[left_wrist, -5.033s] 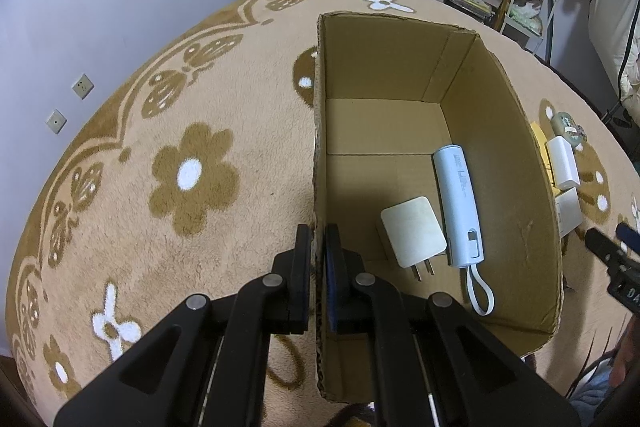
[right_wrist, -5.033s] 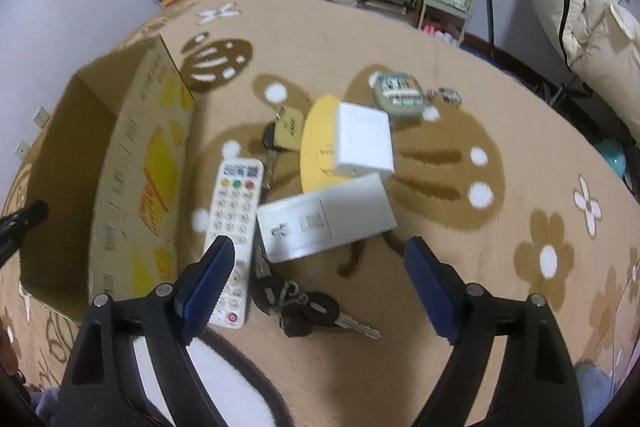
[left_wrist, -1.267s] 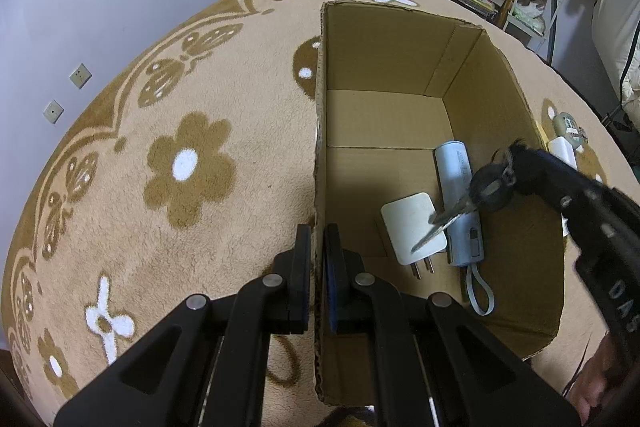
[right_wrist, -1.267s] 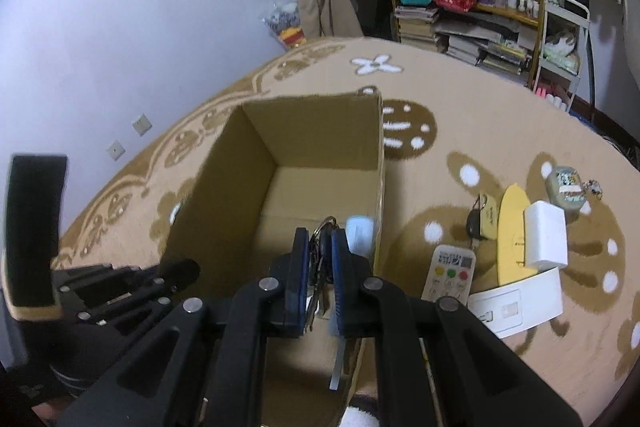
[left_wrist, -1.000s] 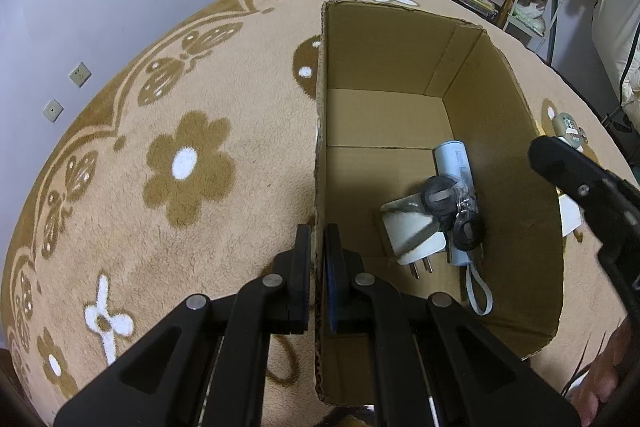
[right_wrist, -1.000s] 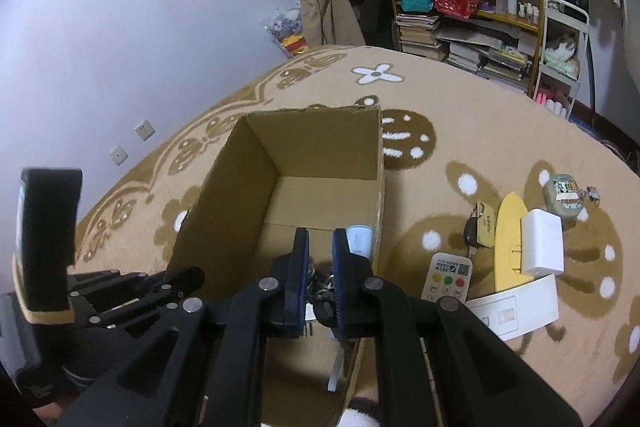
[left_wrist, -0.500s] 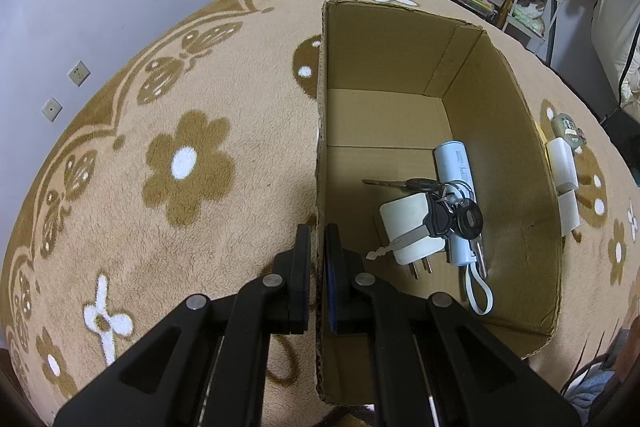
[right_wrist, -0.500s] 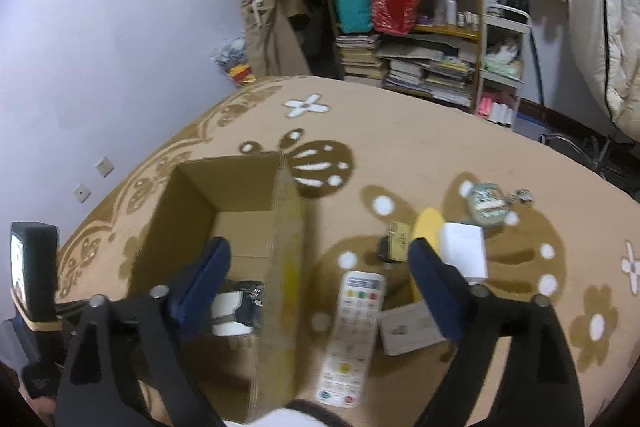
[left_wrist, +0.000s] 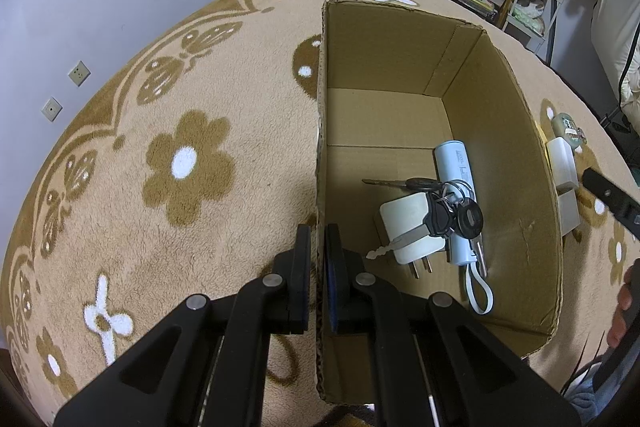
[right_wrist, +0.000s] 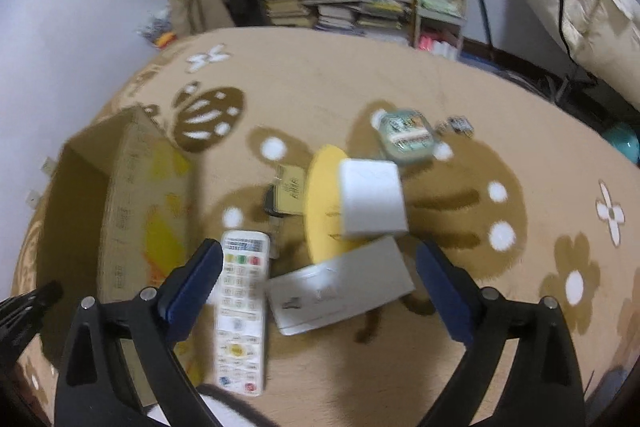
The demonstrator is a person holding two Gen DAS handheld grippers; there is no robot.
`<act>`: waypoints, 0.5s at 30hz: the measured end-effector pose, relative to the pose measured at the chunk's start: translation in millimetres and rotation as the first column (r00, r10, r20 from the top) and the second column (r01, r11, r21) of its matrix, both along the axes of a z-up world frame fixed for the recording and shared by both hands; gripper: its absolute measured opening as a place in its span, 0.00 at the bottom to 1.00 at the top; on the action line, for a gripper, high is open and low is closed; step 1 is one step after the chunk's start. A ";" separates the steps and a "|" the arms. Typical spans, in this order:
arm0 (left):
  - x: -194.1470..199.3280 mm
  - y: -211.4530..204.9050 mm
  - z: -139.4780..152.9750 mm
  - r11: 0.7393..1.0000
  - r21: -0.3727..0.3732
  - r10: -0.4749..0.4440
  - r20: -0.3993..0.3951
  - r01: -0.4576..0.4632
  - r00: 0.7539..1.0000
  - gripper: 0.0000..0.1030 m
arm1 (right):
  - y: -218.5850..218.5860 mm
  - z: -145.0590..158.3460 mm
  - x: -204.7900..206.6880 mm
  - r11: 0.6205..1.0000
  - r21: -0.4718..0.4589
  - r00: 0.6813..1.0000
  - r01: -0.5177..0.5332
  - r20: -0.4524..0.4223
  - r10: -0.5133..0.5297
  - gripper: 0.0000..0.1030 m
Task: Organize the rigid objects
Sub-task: 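Return the right tool to the items and grasp the white flat remote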
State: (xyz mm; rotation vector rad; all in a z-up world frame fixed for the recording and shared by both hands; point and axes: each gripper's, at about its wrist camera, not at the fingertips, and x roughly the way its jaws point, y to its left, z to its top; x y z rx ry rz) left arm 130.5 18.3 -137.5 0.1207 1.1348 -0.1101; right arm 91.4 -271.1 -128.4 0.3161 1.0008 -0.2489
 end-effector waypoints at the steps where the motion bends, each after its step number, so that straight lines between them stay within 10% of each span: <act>1: -0.1 0.1 -0.1 1.000 0.000 0.000 0.000 0.000 1.000 0.07 | -2.8 -3.5 -0.2 1.000 0.003 1.000 0.013 -0.008 -0.013 0.99; 15: 0.1 1.9 -0.7 1.000 -0.014 0.002 -0.007 -0.002 1.000 0.07 | -13.5 -39.5 10.6 0.986 -0.034 0.983 0.163 -0.079 -0.165 0.99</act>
